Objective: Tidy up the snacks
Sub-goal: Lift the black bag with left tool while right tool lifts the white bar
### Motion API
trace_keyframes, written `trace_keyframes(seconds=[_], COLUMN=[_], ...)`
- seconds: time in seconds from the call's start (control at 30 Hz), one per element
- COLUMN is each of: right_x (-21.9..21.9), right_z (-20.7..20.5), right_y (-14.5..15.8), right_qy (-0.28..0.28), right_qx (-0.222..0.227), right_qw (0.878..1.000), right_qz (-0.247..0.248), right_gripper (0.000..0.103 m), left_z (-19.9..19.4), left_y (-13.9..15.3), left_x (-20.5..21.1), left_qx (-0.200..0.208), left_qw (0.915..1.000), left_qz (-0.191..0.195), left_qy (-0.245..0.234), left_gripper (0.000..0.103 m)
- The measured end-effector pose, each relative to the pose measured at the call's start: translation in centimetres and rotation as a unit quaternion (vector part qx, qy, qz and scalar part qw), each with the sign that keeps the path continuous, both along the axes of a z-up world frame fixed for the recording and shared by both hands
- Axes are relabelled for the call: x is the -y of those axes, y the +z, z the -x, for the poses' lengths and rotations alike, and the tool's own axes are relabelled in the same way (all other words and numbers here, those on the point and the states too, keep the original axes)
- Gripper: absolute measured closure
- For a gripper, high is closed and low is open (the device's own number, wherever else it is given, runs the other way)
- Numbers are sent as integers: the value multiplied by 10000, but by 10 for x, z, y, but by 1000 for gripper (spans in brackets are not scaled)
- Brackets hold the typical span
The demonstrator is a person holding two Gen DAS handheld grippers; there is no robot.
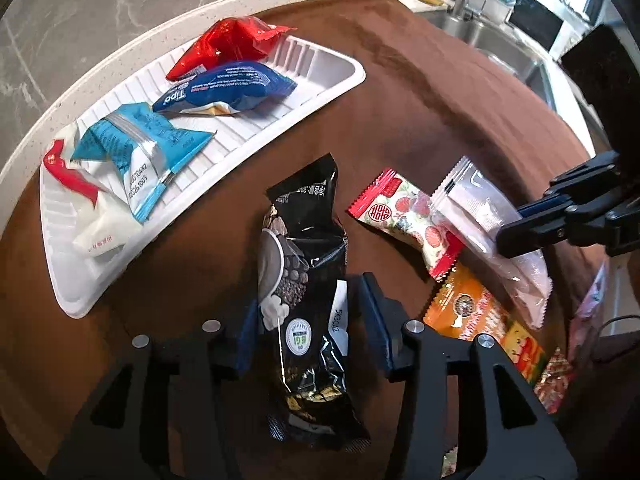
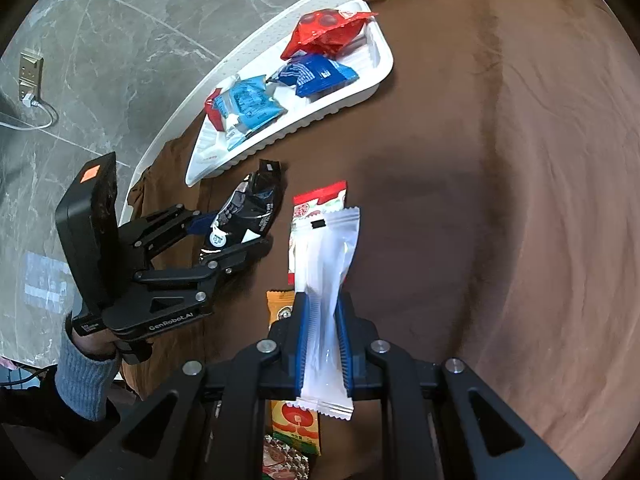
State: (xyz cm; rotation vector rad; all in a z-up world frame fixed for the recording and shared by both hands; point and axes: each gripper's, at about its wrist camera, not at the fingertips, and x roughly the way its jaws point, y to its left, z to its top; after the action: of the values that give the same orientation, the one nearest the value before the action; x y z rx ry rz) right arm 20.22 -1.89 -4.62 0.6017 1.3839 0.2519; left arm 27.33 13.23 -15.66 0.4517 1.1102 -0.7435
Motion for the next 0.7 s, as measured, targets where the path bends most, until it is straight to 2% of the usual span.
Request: trace_keyframes(seconds=[0.1, 0.3, 0.33, 0.37, 0.4, 0.43, 0.47, 0.5, 0.7], right_x=[1, 3, 4, 5, 5, 6, 6, 6, 1], right_z=[0, 2, 2, 2, 2, 3, 3, 3, 2], right_y=[0, -2, -2, -3, -3, -4, -4, -4, -6], right_qy=[-43, -110, -121, -126, -141, -155, -158, -161, 33], right_qx=[-13, -51, -47, -54, -60, -67, -74, -80, -117], right_qw=[10000, 9999, 9999, 9999, 9998, 9998, 9998, 9997, 9999], right_qz=[-23, -54, -52, -71, -100, -118, -128, -138, -18], right_gripper=[86, 85, 85, 85, 85, 85, 85, 85, 85], left_z=[-2, -5, -6, -6, -6, -8, -9, -11, -4], left_y=[-3, -5, -5, -4, -3, -3, -2, -2, -1], left_x=[5, 4, 4, 3, 1, -2, -7, -12, -17], left_qx=[52, 38, 29, 48, 56, -47, -124, -244, -230], left_qw=[9999, 10000, 10000, 10000, 10000, 9998, 9995, 9988, 9986], left_qz=[-80, 7, 28, 29, 57, 190, 281, 413, 471], left_qy=[-63, -62, -37, -35, -49, 19, 62, 134, 123], left_gripper=[58, 59, 61, 71, 73, 79, 91, 91, 92])
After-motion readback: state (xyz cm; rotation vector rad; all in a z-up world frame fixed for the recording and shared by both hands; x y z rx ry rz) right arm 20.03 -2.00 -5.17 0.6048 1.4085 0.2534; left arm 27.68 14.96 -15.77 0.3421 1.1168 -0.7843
